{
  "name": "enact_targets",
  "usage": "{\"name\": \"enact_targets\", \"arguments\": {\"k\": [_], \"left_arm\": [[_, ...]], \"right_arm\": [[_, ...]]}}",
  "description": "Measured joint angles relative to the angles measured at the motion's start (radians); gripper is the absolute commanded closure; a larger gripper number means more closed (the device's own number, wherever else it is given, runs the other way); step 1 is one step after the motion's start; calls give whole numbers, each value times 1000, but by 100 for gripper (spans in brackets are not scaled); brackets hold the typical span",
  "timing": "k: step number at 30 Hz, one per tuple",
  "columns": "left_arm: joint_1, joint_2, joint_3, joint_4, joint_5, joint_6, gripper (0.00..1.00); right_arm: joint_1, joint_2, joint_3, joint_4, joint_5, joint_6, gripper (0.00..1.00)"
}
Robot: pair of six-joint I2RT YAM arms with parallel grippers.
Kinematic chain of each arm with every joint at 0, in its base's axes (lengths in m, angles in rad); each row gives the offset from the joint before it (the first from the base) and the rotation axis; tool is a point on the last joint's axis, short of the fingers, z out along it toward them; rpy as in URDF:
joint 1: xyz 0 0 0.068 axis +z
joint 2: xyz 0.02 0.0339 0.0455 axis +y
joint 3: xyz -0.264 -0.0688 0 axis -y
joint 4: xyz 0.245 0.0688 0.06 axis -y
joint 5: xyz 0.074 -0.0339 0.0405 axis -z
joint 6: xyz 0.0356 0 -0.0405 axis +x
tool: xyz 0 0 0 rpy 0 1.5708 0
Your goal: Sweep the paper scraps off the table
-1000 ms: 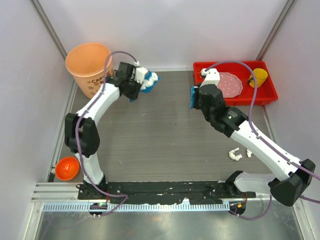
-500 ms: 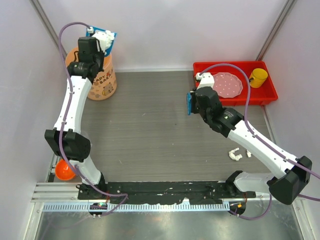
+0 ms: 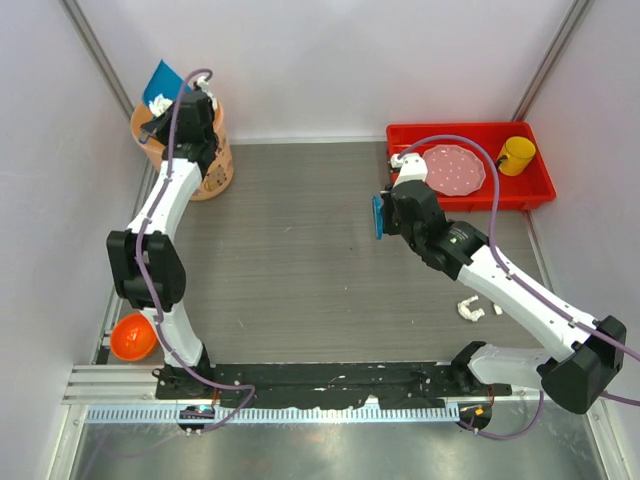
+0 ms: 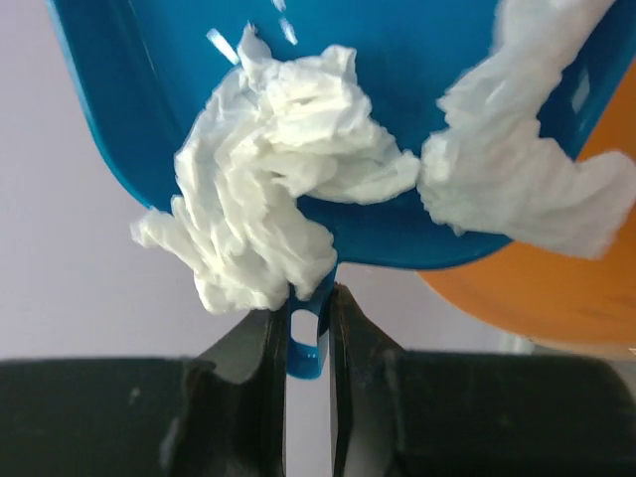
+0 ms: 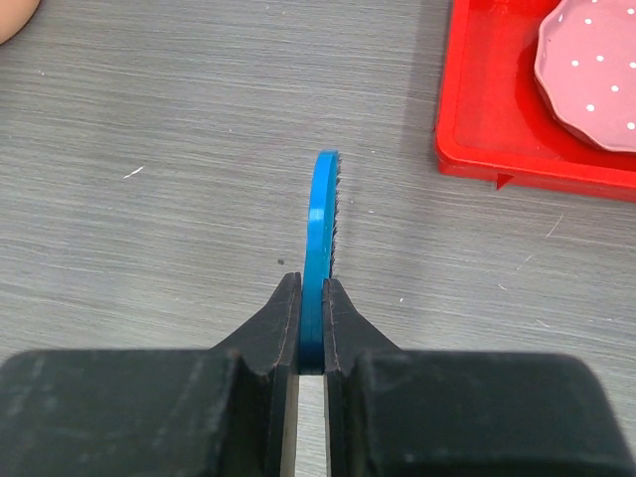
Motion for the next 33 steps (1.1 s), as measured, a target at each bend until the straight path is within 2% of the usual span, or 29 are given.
{"name": "enact_targets", "arguments": {"k": [4,8,13,19,25,29,31,33], "left_arm": [[-1,22,-143,377,-95,342,100],[-1,108,-188,734,-131,670,100],[-1,165,-195,980,-130,905,100],[-1,164,-245,1194,-85,1067,100],[10,165,-348,1314,-10,1175,100],[17,164,-348,1335,-3,1186,100],[18,158,-337,1280,-28,1139,100],[19,130,-319,1106,-55,1003,100]], "right_arm": [[0,0,-3,2,-15,-4,99],[3,-2,-10,3,-31,-6,99],[5,-11,-27,3,-37,-13,99],[6,-26,-36,3,-39,-21,99],[9,-26,-36,2,-45,-33,99],[10,-26,-15,-54,10,-91,99],[10,-23,26,-127,82,-134,99],[8,-24,71,-194,161,-169,99]]}}
